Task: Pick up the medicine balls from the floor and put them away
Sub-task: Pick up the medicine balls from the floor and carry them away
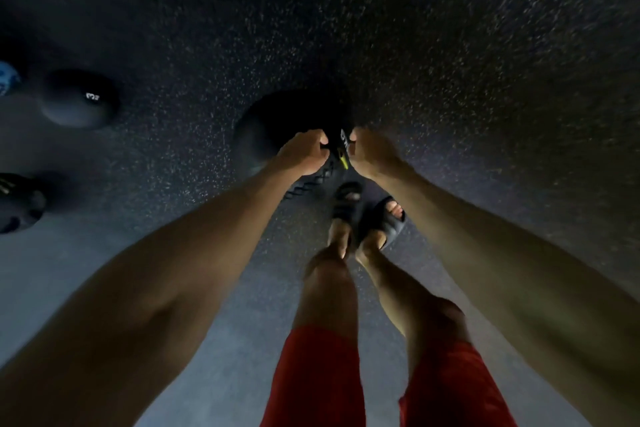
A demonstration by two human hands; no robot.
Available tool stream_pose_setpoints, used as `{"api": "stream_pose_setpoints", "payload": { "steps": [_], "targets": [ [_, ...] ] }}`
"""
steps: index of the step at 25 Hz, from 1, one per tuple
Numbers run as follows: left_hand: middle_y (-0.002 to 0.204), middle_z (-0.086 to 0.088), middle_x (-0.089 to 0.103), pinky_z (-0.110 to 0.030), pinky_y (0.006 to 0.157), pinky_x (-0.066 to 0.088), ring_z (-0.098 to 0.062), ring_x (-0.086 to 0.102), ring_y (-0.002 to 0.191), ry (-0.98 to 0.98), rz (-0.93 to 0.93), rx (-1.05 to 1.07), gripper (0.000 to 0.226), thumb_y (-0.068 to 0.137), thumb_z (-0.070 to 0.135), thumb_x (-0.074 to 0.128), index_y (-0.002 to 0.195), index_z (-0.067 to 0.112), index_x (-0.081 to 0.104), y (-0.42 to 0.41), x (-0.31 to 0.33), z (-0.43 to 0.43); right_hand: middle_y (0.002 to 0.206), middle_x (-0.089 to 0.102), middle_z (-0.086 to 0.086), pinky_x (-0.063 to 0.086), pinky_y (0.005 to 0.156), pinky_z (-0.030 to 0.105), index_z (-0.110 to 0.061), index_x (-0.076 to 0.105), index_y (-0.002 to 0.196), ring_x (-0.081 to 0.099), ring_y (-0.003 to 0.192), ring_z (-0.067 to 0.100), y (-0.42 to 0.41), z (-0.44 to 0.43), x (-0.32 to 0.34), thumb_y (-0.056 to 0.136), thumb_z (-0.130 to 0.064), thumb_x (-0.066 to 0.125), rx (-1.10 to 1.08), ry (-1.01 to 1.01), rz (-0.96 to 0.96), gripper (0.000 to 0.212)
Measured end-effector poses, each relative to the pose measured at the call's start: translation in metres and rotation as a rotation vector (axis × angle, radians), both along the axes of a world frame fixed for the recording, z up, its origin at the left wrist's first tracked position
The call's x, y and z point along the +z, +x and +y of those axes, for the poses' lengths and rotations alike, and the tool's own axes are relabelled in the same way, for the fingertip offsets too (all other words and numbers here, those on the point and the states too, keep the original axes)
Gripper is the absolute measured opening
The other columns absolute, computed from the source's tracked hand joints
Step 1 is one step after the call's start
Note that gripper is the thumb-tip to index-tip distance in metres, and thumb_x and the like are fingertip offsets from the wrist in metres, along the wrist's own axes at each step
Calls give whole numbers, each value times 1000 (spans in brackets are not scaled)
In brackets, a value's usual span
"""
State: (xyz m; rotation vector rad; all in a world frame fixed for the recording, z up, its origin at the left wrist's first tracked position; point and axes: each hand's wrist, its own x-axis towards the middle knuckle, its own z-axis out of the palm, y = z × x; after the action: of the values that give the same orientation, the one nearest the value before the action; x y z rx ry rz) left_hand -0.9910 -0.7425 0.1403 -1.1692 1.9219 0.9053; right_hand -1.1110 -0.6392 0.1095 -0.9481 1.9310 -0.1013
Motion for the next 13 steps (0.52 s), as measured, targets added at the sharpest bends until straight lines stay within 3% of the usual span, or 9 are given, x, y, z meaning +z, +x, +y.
{"api": "stream_pose_setpoints", "payload": {
  "steps": [6, 13],
  "targets": [
    [123, -16, 68, -38, 90, 54, -31, 66, 107, -12, -5, 41, 36, 101, 23, 50, 135, 13, 55, 76, -20, 16, 132, 56, 20, 49, 96, 44, -10, 53, 132, 56, 118, 38, 82, 28, -11, 100, -18, 45, -24, -41, 27, 34],
    [140, -19, 50, -44, 100, 46, -36, 53, 126, -100, 132, -16, 45, 100, 19, 54, 143, 9, 42, 180, -53, -13, 150, 33, 23, 38, 107, 55, -22, 26, 150, 36, 137, 42, 192, 15, -35, 99, -34, 48, -202, 23, 71, 57]
  ]
}}
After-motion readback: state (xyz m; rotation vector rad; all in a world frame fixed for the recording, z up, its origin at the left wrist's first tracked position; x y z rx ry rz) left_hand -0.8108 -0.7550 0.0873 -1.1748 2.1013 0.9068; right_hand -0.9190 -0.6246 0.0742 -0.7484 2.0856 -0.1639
